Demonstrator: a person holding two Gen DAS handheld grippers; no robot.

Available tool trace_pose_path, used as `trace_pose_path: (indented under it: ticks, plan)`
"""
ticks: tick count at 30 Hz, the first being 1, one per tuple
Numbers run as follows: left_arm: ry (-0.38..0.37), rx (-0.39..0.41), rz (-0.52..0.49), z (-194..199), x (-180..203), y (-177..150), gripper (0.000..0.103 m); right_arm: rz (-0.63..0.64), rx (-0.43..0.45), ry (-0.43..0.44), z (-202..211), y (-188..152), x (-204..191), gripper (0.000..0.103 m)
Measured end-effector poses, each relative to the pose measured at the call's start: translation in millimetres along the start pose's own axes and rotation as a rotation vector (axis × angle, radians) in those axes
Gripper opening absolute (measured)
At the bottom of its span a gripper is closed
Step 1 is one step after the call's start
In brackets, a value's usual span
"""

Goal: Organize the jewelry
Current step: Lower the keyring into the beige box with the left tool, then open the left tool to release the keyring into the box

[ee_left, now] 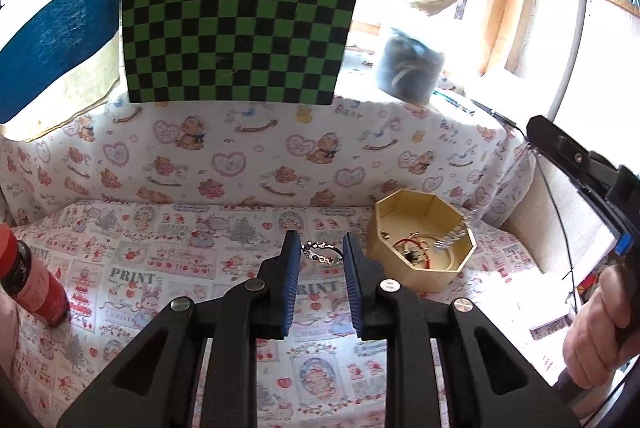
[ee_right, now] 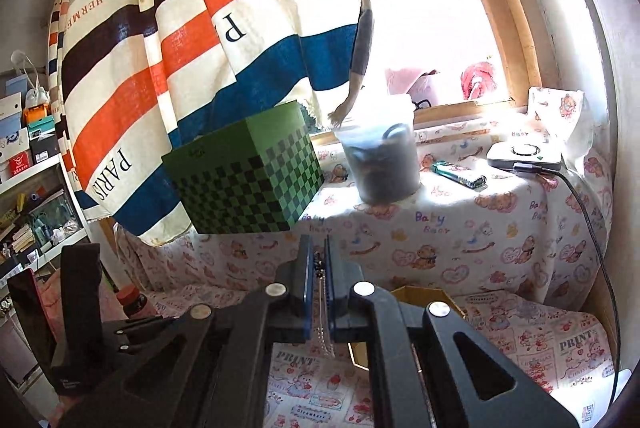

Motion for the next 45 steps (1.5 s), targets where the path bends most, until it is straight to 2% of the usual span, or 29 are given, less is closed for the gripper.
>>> trace_pose_path:
  ticks: [3, 6, 12, 19, 26, 35, 39, 43, 45]
  plan:
    - [-0.077, -0.035, 0.031, -7, 20, 9, 0.021, -0.043, 0.037, 0.025, 4, 2, 13, 0.004]
    - [-0.071, -0.019, -0.003, -18, 42, 21, 0.021, -0.079, 0.031, 0.032, -1, 0, 25, 0.005]
    - [-0.059, -0.105, 0.002, -62, 63, 21, 0.021, -0.148, -0.045, 0.047, -25, -18, 50, 0.005]
    - [-0.107, -0.214, 0.027, -101, 74, 1, 0.021, -0.263, -0.132, 0.075, -46, -40, 82, 0.005]
    - [-0.039, -0.231, -0.027, -120, 78, -11, 0.021, -0.303, -0.196, 0.040, -57, -54, 100, 0.005]
    - [0.043, -0.207, -0.072, -150, 89, -3, 0.021, -0.363, -0.245, -0.010, -68, -71, 127, 0.005]
    - [0.033, -0.225, -0.061, -162, 90, -6, 0.021, -0.374, -0.256, -0.014, -70, -73, 130, 0.007]
    - [0.014, -0.191, -0.085, -156, 93, -4, 0.021, -0.398, -0.256, 0.003, -68, -73, 132, 0.007]
    - [0.015, -0.174, -0.079, -144, 87, -2, 0.023, -0.415, -0.256, 0.018, -67, -72, 133, 0.022]
Point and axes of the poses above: each gripper's, at about its wrist camera, not at the fingertips, and z roughly against the way its jaws point, x to its right, y to its top, the point moved 7 cm from there along -z, roughly the way its jaws point, and after that the axes turned 9 degrees about z, right-handed, at the moved point
